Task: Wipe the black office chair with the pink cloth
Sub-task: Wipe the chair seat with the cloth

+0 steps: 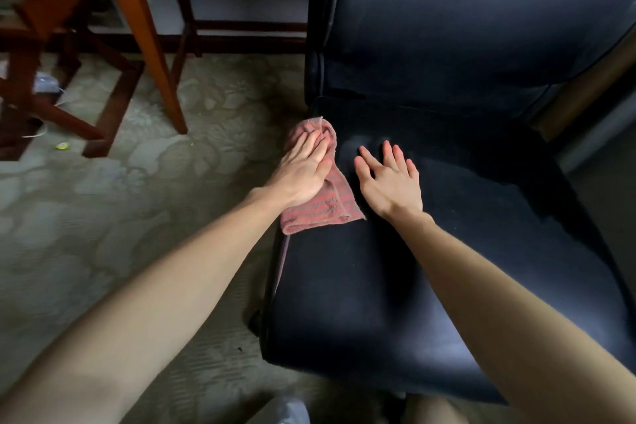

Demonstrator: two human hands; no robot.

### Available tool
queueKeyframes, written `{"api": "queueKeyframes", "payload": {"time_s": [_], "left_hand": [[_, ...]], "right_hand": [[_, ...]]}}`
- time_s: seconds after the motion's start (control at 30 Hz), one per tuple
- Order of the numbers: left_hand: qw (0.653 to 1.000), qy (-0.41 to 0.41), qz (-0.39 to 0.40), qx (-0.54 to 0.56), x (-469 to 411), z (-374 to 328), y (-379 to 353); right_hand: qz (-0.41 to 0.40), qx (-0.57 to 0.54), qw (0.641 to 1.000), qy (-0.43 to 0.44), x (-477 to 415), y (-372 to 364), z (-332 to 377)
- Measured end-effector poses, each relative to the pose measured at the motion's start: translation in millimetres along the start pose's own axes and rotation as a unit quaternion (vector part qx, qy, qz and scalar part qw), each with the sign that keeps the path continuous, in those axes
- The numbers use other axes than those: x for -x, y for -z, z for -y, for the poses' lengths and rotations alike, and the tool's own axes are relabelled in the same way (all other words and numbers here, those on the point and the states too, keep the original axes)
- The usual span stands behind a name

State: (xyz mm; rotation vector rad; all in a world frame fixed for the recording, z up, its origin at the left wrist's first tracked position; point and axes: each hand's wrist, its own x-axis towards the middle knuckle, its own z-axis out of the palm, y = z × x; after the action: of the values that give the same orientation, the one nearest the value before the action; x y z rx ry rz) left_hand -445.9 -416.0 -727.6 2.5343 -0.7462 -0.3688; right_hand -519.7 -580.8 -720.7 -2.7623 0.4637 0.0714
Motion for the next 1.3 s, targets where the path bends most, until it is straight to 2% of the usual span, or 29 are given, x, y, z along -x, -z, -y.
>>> {"api": "queueKeyframes", "payload": {"time_s": [0.2,0.4,0.53,0.73,0.9,1.13,1.3], "left_hand": [[1.0,-0.007,0.007,-0.012,59.4,3.2,-20.3],[0.999,0.028,0.023,-0.035,5.4,-5.9,1.3],[0.999,0.016,0.019,-0.024,-2.3,-4.0,3.9],[1.0,-0.017,0.007,-0.002,46.7,0.3,-7.8],[0.999,-0.022,-0.009,-0.024,95.5,-8.0,-23.2],[0.999,0.041,-0.01,-0.024,37.6,-18.7,-7.2],[0.999,0.029,-0.009,-0.013,41.6,-17.1,-6.2]], "right_hand": [[0.027,-0.008,1.0,0.006,11.2,5.0,3.6],[0.017,-0.024,1.0,0.004,26.4,1.3,3.4],[0.01,-0.028,1.0,0.005,22.6,0.7,3.1],[0.002,-0.016,1.0,0.002,22.1,-0.6,4.4],[0.007,-0.025,0.999,0.033,41.6,1.7,2.5],[0.012,-0.029,0.998,0.054,63.6,-1.4,-2.5],[0.009,-0.043,0.998,0.04,54.3,-4.8,1.7]]}}
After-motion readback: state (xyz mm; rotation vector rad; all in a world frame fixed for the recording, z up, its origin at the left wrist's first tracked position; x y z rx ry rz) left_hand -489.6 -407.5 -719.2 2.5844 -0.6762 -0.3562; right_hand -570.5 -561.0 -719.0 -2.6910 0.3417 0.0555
